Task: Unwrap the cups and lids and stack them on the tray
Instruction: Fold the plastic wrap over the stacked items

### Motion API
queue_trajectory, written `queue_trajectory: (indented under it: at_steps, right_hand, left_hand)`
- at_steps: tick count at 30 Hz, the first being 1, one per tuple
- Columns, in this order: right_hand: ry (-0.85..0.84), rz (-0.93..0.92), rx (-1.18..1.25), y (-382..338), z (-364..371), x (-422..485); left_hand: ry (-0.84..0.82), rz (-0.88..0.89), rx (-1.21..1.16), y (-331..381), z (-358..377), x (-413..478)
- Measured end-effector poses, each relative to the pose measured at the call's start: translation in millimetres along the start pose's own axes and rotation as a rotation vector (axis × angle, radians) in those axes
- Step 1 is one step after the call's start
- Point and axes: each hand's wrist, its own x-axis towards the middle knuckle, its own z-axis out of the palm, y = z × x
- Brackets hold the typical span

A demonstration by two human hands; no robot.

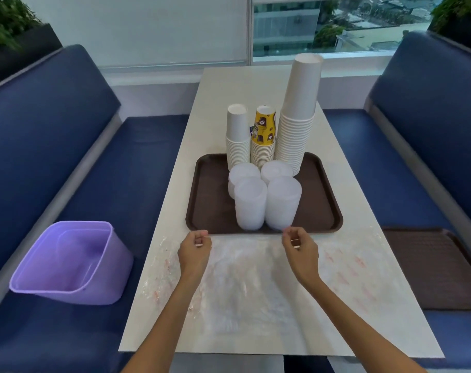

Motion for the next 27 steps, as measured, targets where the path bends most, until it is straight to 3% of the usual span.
queue_trajectory:
  at_steps: [6,9,14,18,27]
  right_hand:
    - [-0.413,-0.212,-0.457,12.2,12.4,-23.9]
    - [-0.510,-0.243,-0.615,15.6,14.5,-28.4]
    - [-0.526,-0.272,-0.681,18.9,15.4,-27.9]
    - [-0.527,-0.272,-0.680,19.4,16.8,-27.5]
    - [-0.506,-0.255,-0.612,21.0,16.6,-21.2]
  left_hand:
    - [0.044,-0.016,0.214,-25.1,-13.3,-21.3]
    - [-0.008,-0.033,0.299,-30.8,-11.8,-24.3]
    - [-0.093,-0.057,0.431,-29.1,-1.5,-20.9]
    - [-0.068,-0.044,0.435,-26.9,7.4,-17.8]
    - [0.102,0.275,0.352,-27.5,8.6,-23.7]
